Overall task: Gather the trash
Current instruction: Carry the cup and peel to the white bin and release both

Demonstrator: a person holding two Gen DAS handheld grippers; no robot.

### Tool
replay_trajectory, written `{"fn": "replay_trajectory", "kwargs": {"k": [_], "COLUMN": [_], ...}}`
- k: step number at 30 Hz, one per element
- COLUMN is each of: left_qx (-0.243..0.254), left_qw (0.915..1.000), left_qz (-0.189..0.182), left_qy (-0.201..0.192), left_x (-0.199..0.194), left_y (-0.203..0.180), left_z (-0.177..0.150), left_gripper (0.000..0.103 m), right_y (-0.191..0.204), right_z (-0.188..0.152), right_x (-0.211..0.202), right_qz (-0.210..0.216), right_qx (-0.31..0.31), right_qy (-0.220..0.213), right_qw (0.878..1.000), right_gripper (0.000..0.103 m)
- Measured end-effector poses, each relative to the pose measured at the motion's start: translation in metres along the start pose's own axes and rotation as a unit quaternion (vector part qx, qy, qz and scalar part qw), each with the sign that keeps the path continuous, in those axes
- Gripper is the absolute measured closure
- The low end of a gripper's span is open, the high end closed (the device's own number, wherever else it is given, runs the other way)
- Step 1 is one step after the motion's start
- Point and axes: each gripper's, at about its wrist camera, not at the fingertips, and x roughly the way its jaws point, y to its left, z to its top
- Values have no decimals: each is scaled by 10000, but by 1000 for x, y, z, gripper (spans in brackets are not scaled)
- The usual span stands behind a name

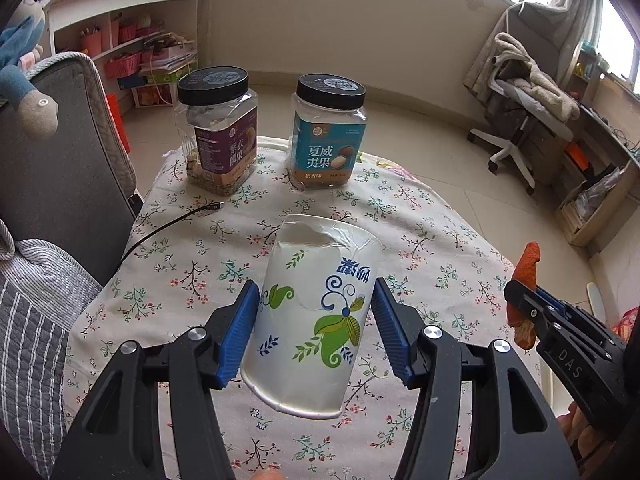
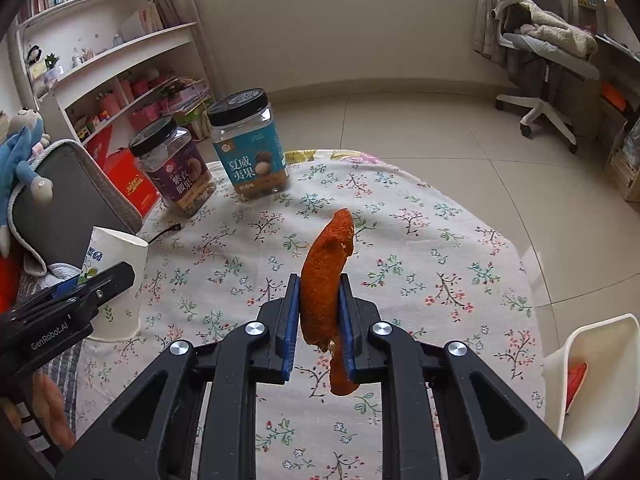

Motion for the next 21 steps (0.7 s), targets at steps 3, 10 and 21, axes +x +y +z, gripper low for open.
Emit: {"fn": "replay_trajectory", "kwargs": {"k": [3, 10, 21], "left_qx": [94, 350, 670], "left_qw": [9999, 9992, 9967], "left_qz": [-40, -162, -427], "left_qy": [-30, -112, -144], "left_x": [-3, -9, -13], "left_y": [-11, -43, -92], "left_z": [-3, -9, -20], "left_gripper": [46, 46, 46], "right_y": [-8, -31, -86], "right_z": [-2, -4, -12], "right_x": [-10, -34, -68], "right_qz": [-99, -324, -843], "right_qx": [-14, 31, 295], "right_qy": [-76, -283, -466], "right_qw": [9999, 9991, 9949], "right_gripper": [86, 86, 85]}}
